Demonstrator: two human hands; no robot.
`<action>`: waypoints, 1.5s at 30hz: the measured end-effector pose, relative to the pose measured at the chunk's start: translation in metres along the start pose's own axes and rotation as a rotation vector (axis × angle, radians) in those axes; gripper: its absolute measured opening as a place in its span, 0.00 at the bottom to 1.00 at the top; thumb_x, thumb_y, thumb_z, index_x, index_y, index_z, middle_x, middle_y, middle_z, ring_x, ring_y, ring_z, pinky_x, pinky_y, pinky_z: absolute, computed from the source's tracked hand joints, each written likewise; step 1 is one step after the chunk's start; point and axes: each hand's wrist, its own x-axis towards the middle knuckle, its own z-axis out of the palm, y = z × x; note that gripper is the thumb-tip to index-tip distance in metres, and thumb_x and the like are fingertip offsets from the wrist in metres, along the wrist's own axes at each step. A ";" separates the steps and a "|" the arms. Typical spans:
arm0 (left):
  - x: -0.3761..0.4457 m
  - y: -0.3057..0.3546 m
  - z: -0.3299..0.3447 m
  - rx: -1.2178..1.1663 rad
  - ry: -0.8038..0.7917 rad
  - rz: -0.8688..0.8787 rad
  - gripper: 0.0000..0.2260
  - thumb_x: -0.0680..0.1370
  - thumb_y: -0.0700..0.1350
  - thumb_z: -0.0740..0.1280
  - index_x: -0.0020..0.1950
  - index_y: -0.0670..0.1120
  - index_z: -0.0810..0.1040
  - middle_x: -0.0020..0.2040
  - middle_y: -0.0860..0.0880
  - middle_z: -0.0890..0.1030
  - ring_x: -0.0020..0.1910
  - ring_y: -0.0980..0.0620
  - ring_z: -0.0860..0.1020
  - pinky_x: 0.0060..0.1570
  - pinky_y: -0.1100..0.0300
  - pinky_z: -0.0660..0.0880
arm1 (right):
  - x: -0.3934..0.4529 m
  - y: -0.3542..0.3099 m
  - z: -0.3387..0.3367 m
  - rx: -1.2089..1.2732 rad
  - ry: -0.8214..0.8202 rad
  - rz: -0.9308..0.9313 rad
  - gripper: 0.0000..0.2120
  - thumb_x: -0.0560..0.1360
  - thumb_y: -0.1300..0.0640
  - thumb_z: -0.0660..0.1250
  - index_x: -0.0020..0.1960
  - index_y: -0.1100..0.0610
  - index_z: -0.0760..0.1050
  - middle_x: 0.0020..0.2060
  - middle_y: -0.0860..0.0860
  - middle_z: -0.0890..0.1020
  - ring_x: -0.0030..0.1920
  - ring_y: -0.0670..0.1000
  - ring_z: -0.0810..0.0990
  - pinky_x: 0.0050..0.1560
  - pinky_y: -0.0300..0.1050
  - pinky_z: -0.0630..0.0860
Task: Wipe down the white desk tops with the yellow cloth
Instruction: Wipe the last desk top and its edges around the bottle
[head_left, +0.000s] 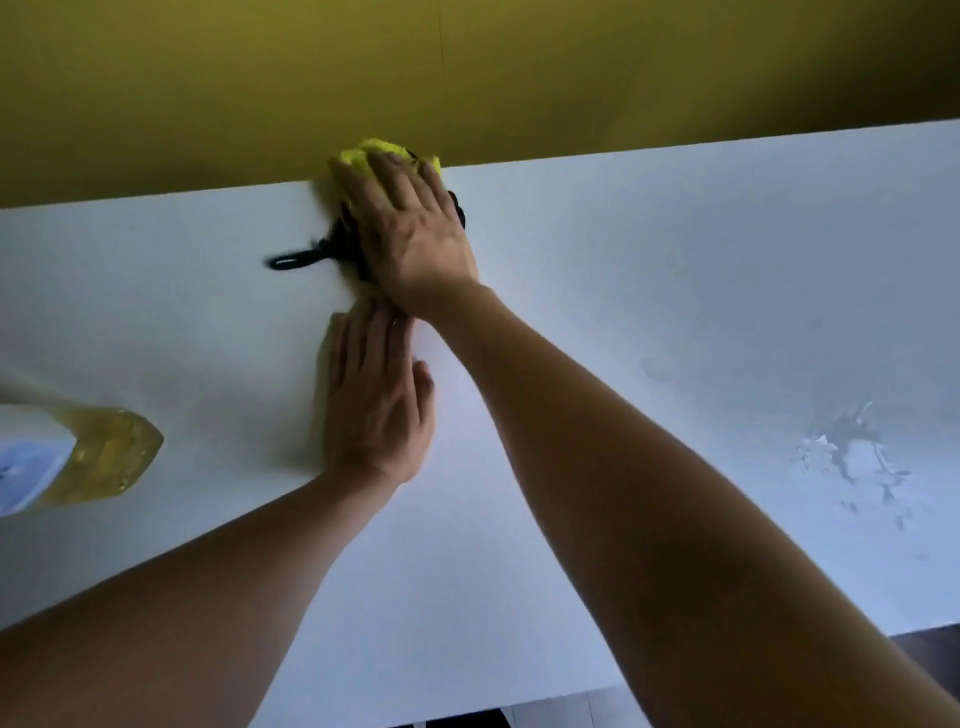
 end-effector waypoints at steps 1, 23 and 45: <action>0.002 0.000 -0.001 -0.002 0.000 0.003 0.24 0.82 0.44 0.56 0.77 0.35 0.69 0.77 0.35 0.70 0.79 0.37 0.66 0.80 0.39 0.57 | 0.001 0.009 0.001 0.002 0.013 -0.017 0.27 0.82 0.46 0.54 0.80 0.50 0.63 0.78 0.54 0.66 0.79 0.55 0.61 0.80 0.51 0.48; 0.007 -0.007 0.003 -0.125 0.025 0.009 0.24 0.83 0.48 0.55 0.77 0.37 0.69 0.78 0.37 0.68 0.79 0.36 0.65 0.81 0.41 0.54 | -0.105 0.009 -0.015 0.000 0.167 0.209 0.29 0.80 0.45 0.65 0.79 0.53 0.65 0.77 0.58 0.68 0.78 0.57 0.63 0.80 0.56 0.52; 0.006 -0.007 0.003 -0.114 0.020 0.010 0.22 0.81 0.46 0.56 0.74 0.40 0.69 0.79 0.39 0.67 0.80 0.38 0.63 0.81 0.45 0.53 | -0.265 -0.039 -0.033 0.063 0.205 0.396 0.26 0.81 0.54 0.64 0.78 0.55 0.66 0.77 0.59 0.67 0.79 0.58 0.61 0.79 0.59 0.53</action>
